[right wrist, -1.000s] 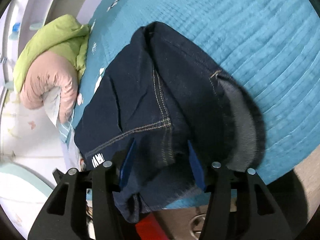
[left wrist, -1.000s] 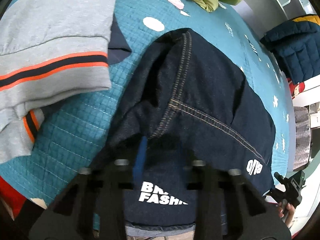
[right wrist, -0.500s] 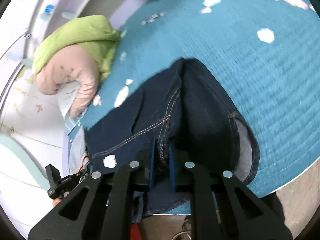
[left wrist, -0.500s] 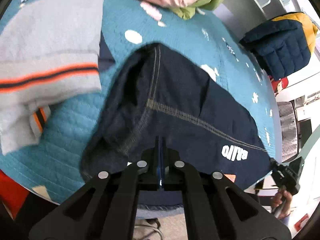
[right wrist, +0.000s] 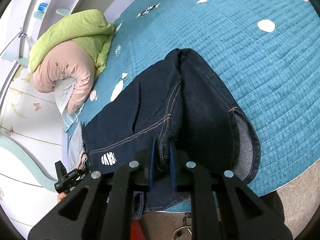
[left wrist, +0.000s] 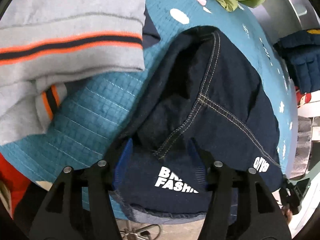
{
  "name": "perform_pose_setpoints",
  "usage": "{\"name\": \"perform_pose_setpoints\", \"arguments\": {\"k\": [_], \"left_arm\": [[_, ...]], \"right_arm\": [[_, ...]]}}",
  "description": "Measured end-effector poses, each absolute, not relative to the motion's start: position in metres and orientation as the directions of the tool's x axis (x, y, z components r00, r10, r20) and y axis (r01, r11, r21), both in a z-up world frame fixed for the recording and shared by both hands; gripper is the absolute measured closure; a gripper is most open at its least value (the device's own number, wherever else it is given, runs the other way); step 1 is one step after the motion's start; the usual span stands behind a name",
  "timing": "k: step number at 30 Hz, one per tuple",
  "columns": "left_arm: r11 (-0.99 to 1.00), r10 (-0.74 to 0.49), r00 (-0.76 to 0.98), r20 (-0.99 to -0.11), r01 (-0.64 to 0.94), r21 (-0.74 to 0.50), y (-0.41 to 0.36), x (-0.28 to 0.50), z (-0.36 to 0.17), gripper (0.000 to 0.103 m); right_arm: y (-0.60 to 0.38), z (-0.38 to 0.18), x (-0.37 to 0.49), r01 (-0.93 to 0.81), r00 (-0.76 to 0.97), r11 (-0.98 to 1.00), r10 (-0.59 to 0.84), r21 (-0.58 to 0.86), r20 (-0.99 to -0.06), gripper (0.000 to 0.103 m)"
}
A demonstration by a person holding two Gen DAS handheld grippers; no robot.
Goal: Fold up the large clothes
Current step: 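Fold the hem up toward the collar with both tools and flatten it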
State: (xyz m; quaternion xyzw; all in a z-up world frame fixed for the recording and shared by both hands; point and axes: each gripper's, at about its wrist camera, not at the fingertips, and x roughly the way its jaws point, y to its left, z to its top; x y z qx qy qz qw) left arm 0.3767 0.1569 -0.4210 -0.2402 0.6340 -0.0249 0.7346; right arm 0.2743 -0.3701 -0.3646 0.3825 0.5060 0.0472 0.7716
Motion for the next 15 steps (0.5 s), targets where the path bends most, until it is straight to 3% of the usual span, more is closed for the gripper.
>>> {"name": "perform_pose_setpoints", "arguments": {"k": [7, 8, 9, 11, 15], "left_arm": [[0.862, -0.377, 0.176, -0.909, -0.294, -0.414, 0.153, 0.386, -0.43, 0.045], [0.859, -0.373, 0.187, -0.909, -0.301, -0.415, 0.155, 0.387, -0.43, 0.051], [0.865, -0.356, 0.198, -0.913, -0.301, -0.402, 0.155, 0.388, -0.428, 0.073], [0.878, -0.336, 0.219, -0.916, -0.279, -0.389, 0.156, 0.385, -0.423, 0.089], [0.871, -0.346, 0.287, -0.893, -0.257, -0.42, 0.157, 0.372, -0.407, 0.093]], "right_arm": [[-0.371, -0.373, 0.275, 0.335, 0.471, 0.696, 0.46, 0.635, -0.752, 0.088], [-0.372, -0.374, 0.275, 0.335, 0.47, 0.698, 0.459, 0.633, -0.754, 0.088], [-0.371, -0.374, 0.276, 0.337, 0.471, 0.699, 0.456, 0.631, -0.755, 0.088], [-0.371, -0.375, 0.276, 0.34, 0.473, 0.7, 0.449, 0.627, -0.758, 0.09], [-0.368, -0.369, 0.275, 0.325, 0.488, 0.714, 0.434, 0.619, -0.757, 0.09]]}}
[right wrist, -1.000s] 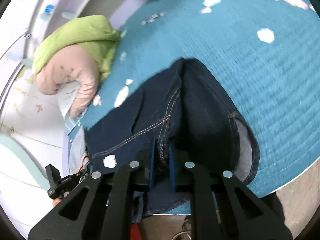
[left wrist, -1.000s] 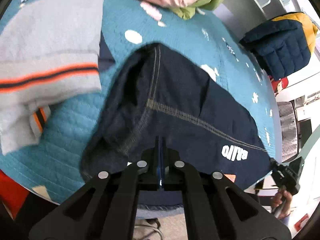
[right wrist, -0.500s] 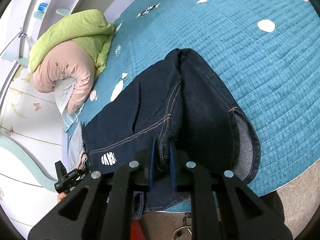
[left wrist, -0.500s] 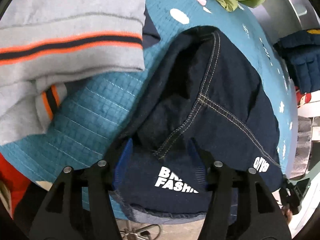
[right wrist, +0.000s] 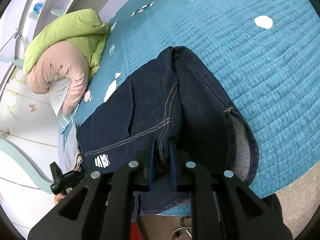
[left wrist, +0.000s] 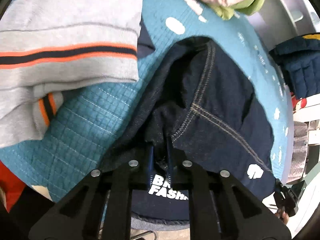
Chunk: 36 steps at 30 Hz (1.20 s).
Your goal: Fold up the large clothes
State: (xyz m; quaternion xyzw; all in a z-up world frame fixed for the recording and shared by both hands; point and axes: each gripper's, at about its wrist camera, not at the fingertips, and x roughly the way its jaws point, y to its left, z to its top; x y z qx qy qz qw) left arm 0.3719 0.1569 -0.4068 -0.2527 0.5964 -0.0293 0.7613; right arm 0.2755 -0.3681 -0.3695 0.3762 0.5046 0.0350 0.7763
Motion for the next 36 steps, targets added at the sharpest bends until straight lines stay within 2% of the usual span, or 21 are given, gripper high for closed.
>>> {"name": "perform_pose_setpoints", "arguments": {"k": [5, 8, 17, 19, 25, 28, 30, 33, 34, 36], "left_arm": [[0.839, -0.396, 0.359, -0.845, -0.234, -0.492, 0.164, 0.345, -0.377, 0.093], [0.845, -0.415, 0.344, -0.843, -0.198, -0.496, 0.158, 0.328, -0.369, 0.093], [0.849, -0.402, 0.226, -0.887, -0.27, -0.454, 0.149, 0.317, -0.42, 0.092], [0.84, -0.417, 0.231, -0.879, -0.272, -0.47, 0.151, 0.319, -0.416, 0.092], [0.872, -0.407, 0.293, -0.865, -0.157, -0.463, 0.153, 0.322, -0.365, 0.074], [0.921, -0.306, 0.327, -0.894, -0.135, -0.365, 0.136, 0.325, -0.343, 0.066], [0.938, -0.241, 0.351, -0.905, -0.155, -0.31, 0.125, 0.322, -0.332, 0.043], [0.932, -0.292, 0.361, -0.886, -0.1, -0.348, 0.112, 0.321, -0.325, 0.043], [0.93, -0.317, 0.355, -0.879, -0.065, -0.362, 0.105, 0.324, -0.326, 0.043], [0.915, -0.373, 0.344, -0.862, -0.016, -0.402, 0.09, 0.335, -0.332, 0.043]], "right_arm": [[-0.371, -0.353, 0.274, 0.295, 0.505, 0.738, 0.419, 0.607, -0.755, 0.091], [-0.376, -0.35, 0.269, 0.294, 0.488, 0.765, 0.396, 0.574, -0.778, 0.091], [-0.372, -0.416, 0.275, 0.36, 0.322, 0.838, 0.301, 0.41, -0.897, 0.09], [-0.371, -0.411, 0.277, 0.348, 0.307, 0.846, 0.304, 0.404, -0.902, 0.085], [-0.366, -0.358, 0.27, 0.261, 0.37, 0.906, 0.225, 0.333, -0.901, 0.08], [-0.34, -0.355, 0.28, 0.191, 0.369, 0.91, 0.28, 0.367, -0.886, 0.083], [-0.319, -0.369, 0.29, 0.151, 0.326, 0.924, 0.29, 0.352, -0.9, 0.084], [-0.31, -0.413, 0.302, 0.185, 0.213, 0.94, 0.247, 0.287, -0.945, 0.088], [-0.312, -0.428, 0.304, 0.208, 0.188, 0.936, 0.248, 0.286, -0.95, 0.095], [-0.32, -0.435, 0.302, 0.255, 0.203, 0.912, 0.275, 0.322, -0.94, 0.101]]}}
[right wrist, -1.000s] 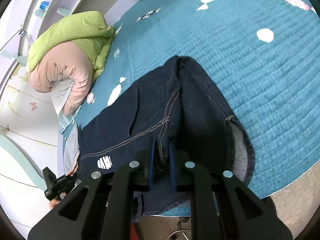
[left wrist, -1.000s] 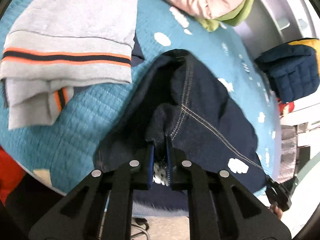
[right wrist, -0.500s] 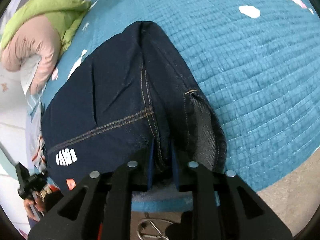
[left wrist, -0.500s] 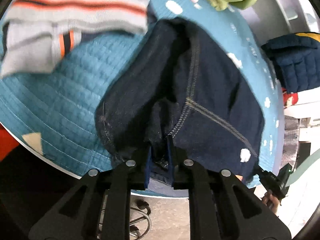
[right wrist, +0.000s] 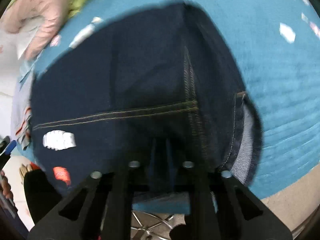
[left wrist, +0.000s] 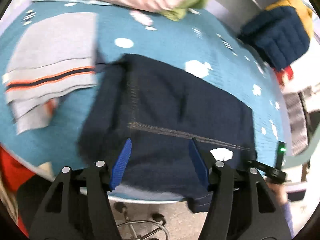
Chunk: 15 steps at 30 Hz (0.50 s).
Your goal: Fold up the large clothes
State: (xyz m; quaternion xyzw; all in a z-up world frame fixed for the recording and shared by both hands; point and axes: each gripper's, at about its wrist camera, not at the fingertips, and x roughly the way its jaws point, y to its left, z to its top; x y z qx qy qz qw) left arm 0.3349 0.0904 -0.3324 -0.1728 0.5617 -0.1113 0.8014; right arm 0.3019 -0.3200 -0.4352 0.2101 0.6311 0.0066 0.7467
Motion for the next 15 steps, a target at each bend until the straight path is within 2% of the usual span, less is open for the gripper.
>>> {"name": "perform_pose_setpoints", "arguments": {"k": [2, 4, 6, 8, 11, 15], "left_arm": [[0.898, -0.415, 0.34, -0.844, 0.004, -0.44, 0.077, 0.355, -0.345, 0.042], [0.915, -0.382, 0.329, -0.864, 0.006, -0.403, 0.068, 0.372, -0.363, 0.042], [0.935, -0.332, 0.229, -0.915, -0.05, -0.351, 0.066, 0.389, -0.4, 0.041], [0.923, -0.361, 0.194, -0.912, -0.069, -0.38, 0.068, 0.394, -0.426, 0.041], [0.935, -0.351, 0.195, -0.916, 0.011, -0.355, 0.062, 0.395, -0.423, 0.039], [0.903, -0.413, 0.227, -0.882, -0.024, -0.428, 0.076, 0.392, -0.415, 0.039]], "right_arm": [[-0.321, -0.43, 0.303, 0.261, 0.194, 0.909, 0.28, 0.325, -0.94, 0.101], [-0.316, -0.416, 0.304, 0.251, 0.2, 0.921, 0.252, 0.298, -0.947, 0.097], [-0.308, -0.393, 0.308, 0.221, 0.254, 0.923, 0.256, 0.314, -0.933, 0.097], [-0.287, -0.371, 0.321, 0.174, 0.321, 0.91, 0.308, 0.376, -0.895, 0.097], [-0.243, -0.353, 0.355, 0.079, 0.367, 0.9, 0.373, 0.428, -0.852, 0.097], [-0.191, -0.354, 0.403, 0.004, 0.361, 0.895, 0.415, 0.446, -0.835, 0.097]]}}
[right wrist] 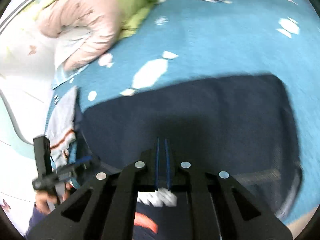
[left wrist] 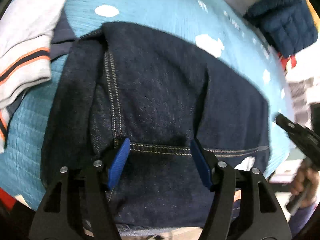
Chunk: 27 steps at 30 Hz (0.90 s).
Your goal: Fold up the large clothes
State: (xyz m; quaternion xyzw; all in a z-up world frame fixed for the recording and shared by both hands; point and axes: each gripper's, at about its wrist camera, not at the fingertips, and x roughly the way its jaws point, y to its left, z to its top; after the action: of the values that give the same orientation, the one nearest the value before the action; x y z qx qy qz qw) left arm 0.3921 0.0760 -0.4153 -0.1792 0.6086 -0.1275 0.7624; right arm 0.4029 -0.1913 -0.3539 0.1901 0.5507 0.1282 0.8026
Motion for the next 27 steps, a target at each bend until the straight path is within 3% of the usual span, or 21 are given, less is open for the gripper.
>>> {"name": "perform_pose_setpoints", "arguments": {"k": [6, 9, 14, 16, 20, 23, 27], "left_arm": [[0.899, -0.382, 0.342, -0.858, -0.079, -0.432, 0.114, 0.376, -0.393, 0.033], [0.922, -0.318, 0.341, -0.885, -0.107, -0.372, 0.129, 0.369, -0.395, 0.033], [0.93, -0.271, 0.314, -0.91, -0.158, -0.331, 0.147, 0.359, -0.409, 0.033], [0.921, -0.285, 0.306, -0.908, -0.175, -0.348, 0.153, 0.353, -0.416, 0.032], [0.916, -0.3, 0.309, -0.903, -0.173, -0.363, 0.157, 0.343, -0.421, 0.031], [0.913, -0.298, 0.311, -0.903, -0.184, -0.365, 0.156, 0.338, -0.42, 0.031], [0.9, -0.312, 0.309, -0.899, -0.208, -0.384, 0.159, 0.328, -0.417, 0.029]], "right_arm": [[-0.162, -0.402, 0.454, 0.053, 0.252, 0.923, 0.356, 0.38, -0.9, 0.098], [-0.169, -0.437, 0.462, 0.122, 0.211, 0.903, 0.382, 0.412, -0.9, 0.102], [-0.172, -0.425, 0.449, 0.136, 0.199, 0.892, 0.402, 0.431, -0.894, 0.101], [-0.173, -0.416, 0.424, 0.128, 0.171, 0.882, 0.43, 0.453, -0.886, 0.095], [-0.17, -0.426, 0.383, 0.116, 0.131, 0.893, 0.42, 0.434, -0.898, 0.098], [-0.18, -0.444, 0.376, 0.181, 0.174, 0.846, 0.475, 0.502, -0.863, 0.1], [-0.183, -0.428, 0.359, 0.218, 0.171, 0.834, 0.479, 0.508, -0.861, 0.1]]}}
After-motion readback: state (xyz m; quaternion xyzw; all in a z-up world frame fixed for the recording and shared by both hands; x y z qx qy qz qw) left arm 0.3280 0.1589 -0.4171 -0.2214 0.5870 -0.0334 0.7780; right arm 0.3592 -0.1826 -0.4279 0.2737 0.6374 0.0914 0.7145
